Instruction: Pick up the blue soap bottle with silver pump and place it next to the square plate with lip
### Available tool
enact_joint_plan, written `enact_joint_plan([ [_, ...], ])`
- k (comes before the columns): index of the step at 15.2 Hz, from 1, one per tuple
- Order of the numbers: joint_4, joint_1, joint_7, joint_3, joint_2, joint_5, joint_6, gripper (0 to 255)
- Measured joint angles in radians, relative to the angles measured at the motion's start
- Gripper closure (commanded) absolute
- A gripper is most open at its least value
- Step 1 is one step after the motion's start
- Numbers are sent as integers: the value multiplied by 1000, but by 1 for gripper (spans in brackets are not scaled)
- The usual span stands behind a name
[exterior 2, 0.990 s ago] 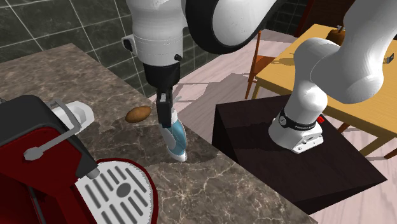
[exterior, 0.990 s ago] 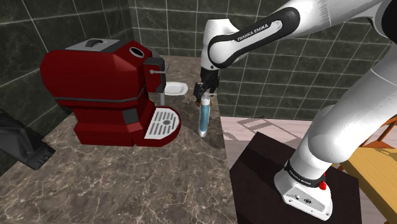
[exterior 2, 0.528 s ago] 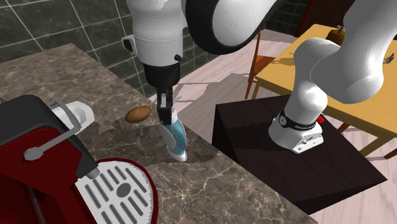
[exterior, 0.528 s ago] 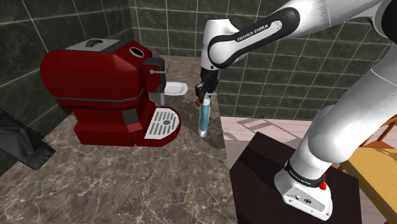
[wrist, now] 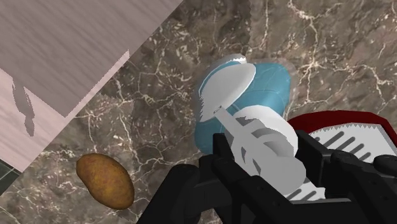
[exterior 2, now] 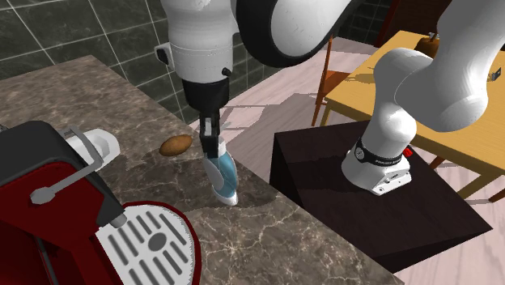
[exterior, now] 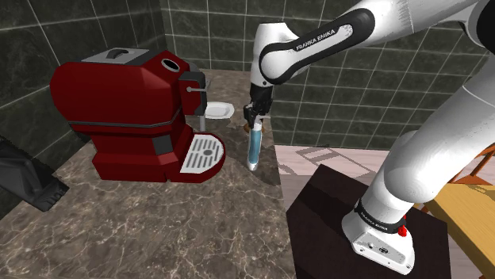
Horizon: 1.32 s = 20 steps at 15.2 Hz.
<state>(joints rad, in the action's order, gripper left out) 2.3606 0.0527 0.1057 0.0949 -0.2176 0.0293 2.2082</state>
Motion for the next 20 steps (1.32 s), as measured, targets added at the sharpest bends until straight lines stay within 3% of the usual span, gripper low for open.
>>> enact_joint_plan([
  [20,-197,0,-1,-6,-74,2,-271,255],
])
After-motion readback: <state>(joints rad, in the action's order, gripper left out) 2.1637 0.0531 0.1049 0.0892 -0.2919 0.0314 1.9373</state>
